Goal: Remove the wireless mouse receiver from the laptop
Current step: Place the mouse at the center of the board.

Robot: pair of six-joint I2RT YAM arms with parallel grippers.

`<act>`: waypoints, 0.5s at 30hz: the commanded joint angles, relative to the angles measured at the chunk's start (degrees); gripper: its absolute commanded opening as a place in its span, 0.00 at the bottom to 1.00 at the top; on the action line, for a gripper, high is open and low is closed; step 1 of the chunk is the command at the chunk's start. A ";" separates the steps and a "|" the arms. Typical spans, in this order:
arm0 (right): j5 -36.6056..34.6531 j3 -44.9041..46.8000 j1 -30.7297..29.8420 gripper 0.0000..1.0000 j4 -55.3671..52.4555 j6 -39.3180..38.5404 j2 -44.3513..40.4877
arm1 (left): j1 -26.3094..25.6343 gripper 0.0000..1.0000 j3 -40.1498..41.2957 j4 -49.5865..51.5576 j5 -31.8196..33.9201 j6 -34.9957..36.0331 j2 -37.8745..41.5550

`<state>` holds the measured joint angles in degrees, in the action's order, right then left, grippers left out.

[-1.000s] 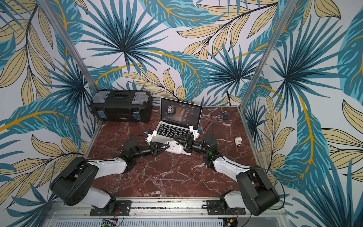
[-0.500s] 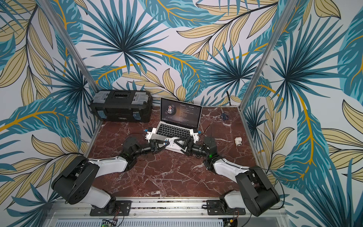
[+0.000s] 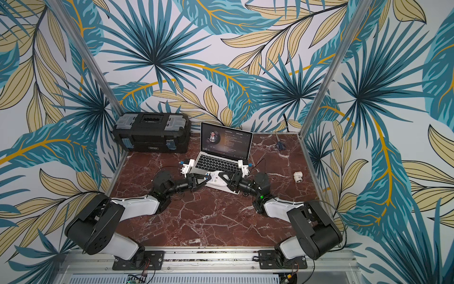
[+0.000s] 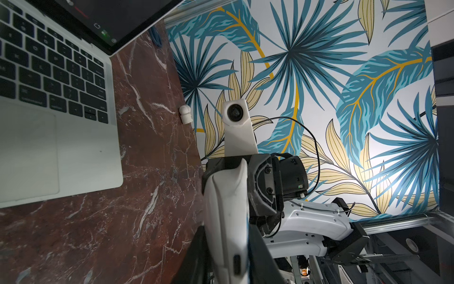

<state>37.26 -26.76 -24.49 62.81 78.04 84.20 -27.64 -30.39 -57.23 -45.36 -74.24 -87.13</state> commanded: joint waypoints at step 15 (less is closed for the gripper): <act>-8.69 2.63 -1.17 0.32 3.46 4.68 -2.59 | -0.21 0.00 -2.22 -3.11 -0.55 2.69 -0.57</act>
<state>31.31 -25.17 -25.30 65.56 80.93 83.18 -27.70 -30.52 -57.89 -45.30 -73.89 -87.15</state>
